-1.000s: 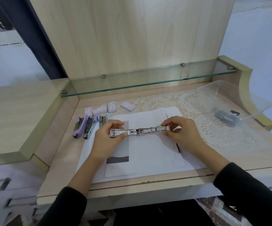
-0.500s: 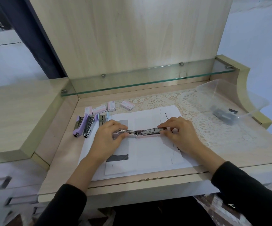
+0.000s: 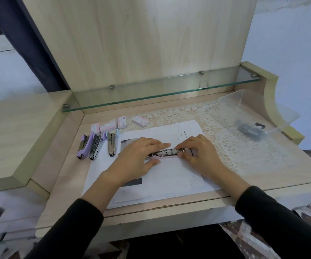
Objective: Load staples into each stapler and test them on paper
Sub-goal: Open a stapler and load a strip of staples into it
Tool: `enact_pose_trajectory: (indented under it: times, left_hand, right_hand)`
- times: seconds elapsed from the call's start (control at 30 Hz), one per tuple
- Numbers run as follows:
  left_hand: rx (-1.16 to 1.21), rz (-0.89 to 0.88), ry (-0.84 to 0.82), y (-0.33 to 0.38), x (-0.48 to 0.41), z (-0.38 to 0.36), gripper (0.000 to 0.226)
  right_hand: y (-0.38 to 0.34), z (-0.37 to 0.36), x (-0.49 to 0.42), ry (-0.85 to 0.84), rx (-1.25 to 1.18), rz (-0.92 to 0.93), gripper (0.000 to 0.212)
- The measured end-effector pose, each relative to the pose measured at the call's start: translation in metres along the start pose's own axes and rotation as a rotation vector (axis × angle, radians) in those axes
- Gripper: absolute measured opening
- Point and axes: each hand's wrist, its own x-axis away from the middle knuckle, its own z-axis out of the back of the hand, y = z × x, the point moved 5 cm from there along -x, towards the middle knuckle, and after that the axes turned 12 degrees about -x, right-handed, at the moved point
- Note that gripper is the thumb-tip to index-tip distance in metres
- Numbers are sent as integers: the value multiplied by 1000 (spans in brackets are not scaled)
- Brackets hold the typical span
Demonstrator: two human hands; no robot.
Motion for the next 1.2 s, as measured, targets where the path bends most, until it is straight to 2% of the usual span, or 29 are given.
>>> enact_pose_trajectory:
  times: [0.07,0.17,0.27,0.5,0.73,0.83,0.97,1.2]
  left_hand:
    - [-9,-47,-23,7,-7,-6,42]
    - [-21,-117,33,10,-10,-14,35]
    - [-9,-102,66,5,-8,-21,32]
    - [61,-74,88,3,-8,-21,36]
    - [65,-59,106,2,-8,-21,27]
    - [52,-70,117,4,-8,-18,28]
    - [51,-52,106,3,-9,-17,28]
    - [52,-55,42,0,-14,-13,23]
  right_hand:
    - [0,0,0,7,-2,14,18]
    - [-1,0,1,7,-14,10,21]
    - [-1,0,0,-7,-10,-7,13]
    - [-1,0,1,31,-14,11,18]
    - [-3,0,1,11,-16,15,13]
    - [-2,-2,0,16,-14,20,18]
    - [-2,-2,0,4,-24,2,27]
    - [-3,-3,0,9,-4,26,24]
